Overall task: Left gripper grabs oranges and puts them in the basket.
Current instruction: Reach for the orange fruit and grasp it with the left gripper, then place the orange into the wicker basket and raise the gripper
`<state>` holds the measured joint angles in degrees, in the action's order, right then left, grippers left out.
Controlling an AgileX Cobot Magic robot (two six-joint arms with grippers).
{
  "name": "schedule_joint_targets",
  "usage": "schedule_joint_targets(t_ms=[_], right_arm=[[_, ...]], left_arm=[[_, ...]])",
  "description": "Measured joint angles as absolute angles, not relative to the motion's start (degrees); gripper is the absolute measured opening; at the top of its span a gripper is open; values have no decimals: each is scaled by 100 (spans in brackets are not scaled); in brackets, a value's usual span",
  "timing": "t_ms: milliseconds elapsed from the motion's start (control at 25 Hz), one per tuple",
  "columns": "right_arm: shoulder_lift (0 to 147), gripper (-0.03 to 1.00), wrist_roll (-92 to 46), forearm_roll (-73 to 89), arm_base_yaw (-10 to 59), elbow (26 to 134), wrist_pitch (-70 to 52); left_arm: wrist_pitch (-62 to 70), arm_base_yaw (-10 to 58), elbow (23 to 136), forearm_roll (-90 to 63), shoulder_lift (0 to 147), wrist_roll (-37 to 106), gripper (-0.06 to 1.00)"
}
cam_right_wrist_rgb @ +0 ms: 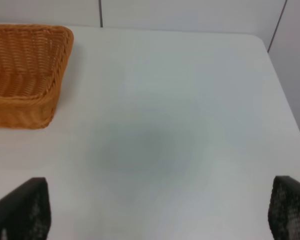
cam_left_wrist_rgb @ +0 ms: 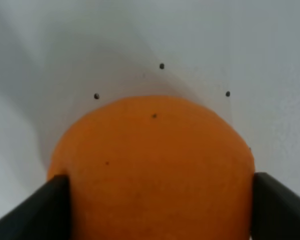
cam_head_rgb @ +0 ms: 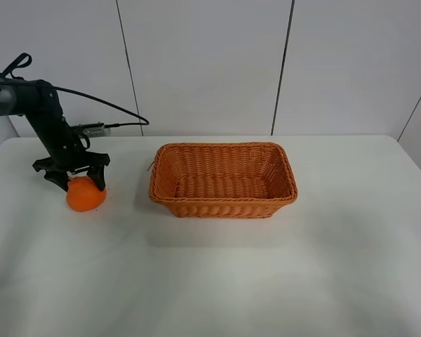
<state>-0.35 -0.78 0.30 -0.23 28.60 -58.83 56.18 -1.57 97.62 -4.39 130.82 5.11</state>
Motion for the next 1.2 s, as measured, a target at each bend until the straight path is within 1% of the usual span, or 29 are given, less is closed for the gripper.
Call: schedule_joint_targets(t_ms=[120, 200, 240, 280, 560, 720, 880, 1080, 1200], right_arm=[[-35, 69, -78, 30, -23, 2860, -5883], [-35, 69, -78, 30, -23, 2860, -5883], [-35, 69, -78, 30, -23, 2860, -5883], [-35, 69, -78, 30, -23, 2860, -5883], [-35, 69, -78, 30, -23, 2860, -5883], [-35, 69, -78, 30, -23, 2860, -5883], [-35, 69, -78, 30, -23, 2860, -5883], [-35, 69, -78, 30, -23, 2860, -5883], [-35, 69, -78, 30, -23, 2860, -5883]], left_arm=[[5629, -157, 9762, -416, 13082, 505, 56], [5673, -157, 9762, -297, 13074, 505, 32], [5680, -157, 9762, -233, 13068, 505, 25], [5707, -157, 9762, -182, 13068, 500, 23], [6248, -157, 10234, -141, 12916, 385, 23], [6787, -157, 10941, -108, 12609, 263, 23], [6804, -151, 11670, -142, 12323, 187, 23], [6811, 13, 11813, -232, 12122, 170, 23], [6811, 295, 11819, -232, 12112, 163, 23]])
